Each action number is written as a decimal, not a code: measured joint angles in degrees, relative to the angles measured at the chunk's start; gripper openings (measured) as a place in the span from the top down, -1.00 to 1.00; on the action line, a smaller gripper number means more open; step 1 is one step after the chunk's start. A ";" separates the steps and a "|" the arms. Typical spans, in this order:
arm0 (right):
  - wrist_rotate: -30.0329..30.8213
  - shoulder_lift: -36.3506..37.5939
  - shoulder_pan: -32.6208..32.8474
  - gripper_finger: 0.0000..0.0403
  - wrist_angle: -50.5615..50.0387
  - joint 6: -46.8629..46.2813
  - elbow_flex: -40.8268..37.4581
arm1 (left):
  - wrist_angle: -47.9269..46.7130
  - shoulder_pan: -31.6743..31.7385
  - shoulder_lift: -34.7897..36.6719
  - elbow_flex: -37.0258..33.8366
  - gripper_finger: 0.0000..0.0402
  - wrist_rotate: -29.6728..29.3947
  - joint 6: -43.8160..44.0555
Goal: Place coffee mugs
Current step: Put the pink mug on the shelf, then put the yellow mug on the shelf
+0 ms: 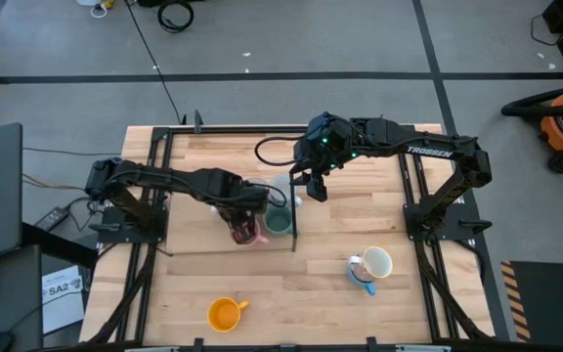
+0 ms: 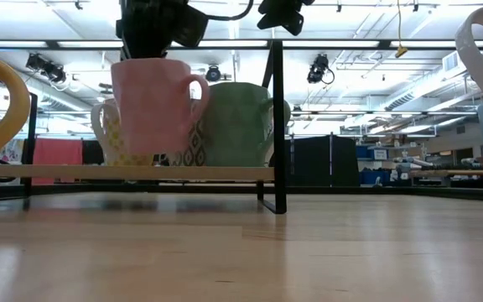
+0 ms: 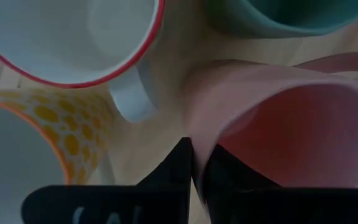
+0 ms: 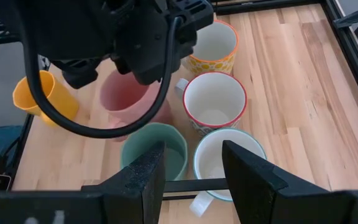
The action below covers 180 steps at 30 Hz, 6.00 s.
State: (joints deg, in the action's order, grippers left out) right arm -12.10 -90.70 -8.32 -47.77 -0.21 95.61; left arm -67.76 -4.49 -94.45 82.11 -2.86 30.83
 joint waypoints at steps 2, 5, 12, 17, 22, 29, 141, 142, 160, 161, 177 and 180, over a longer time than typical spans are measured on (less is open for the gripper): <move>0.00 0.00 0.00 0.19 0.00 0.00 0.00 | 0.00 -0.04 0.00 0.00 0.85 -0.04 0.59; 0.00 0.00 0.00 0.19 0.00 0.00 0.00 | -0.10 -0.07 0.00 0.00 0.85 0.00 3.81; 0.00 0.00 0.00 0.19 0.00 0.00 -0.01 | -0.18 -0.07 0.00 -0.02 0.85 -0.37 6.03; 0.00 0.00 0.00 0.19 0.00 0.00 0.00 | -0.20 -0.07 -0.02 -0.02 0.85 -1.89 6.03; 0.00 0.00 0.00 0.19 0.00 0.00 0.00 | -0.20 -0.07 -0.36 -0.02 0.85 -2.47 6.03; 0.00 0.00 0.00 0.19 0.02 0.00 0.00 | -1.42 -0.22 -2.19 0.00 0.85 -2.39 6.09; -0.01 0.00 0.00 0.19 -0.04 -0.02 0.00 | 8.08 -43.23 -8.10 0.02 0.40 3.08 97.50; 0.00 0.00 0.00 0.19 -0.04 -0.02 0.00 | 8.07 -43.21 -8.68 0.02 0.40 3.06 97.50; 5.33 17.62 1.49 0.19 -9.69 0.29 -5.44 | 10.31 -41.26 -13.53 0.00 0.43 2.36 91.46; 5.54 19.34 1.83 0.19 -9.74 -0.60 -7.12 | 10.31 -41.10 -13.54 0.00 0.46 2.36 91.08; 7.10 43.78 6.97 0.19 -3.53 -14.81 -35.20 | 8.92 -38.98 -11.74 -0.07 0.84 4.22 78.82; 7.10 45.84 7.32 0.19 -3.05 -14.80 -38.32 | 7.77 -38.26 -9.87 -0.04 0.82 4.79 73.67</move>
State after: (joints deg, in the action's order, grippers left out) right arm -5.00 -44.85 -0.99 -50.82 -15.00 57.30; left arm -59.99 -42.76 -104.33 82.06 1.93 104.51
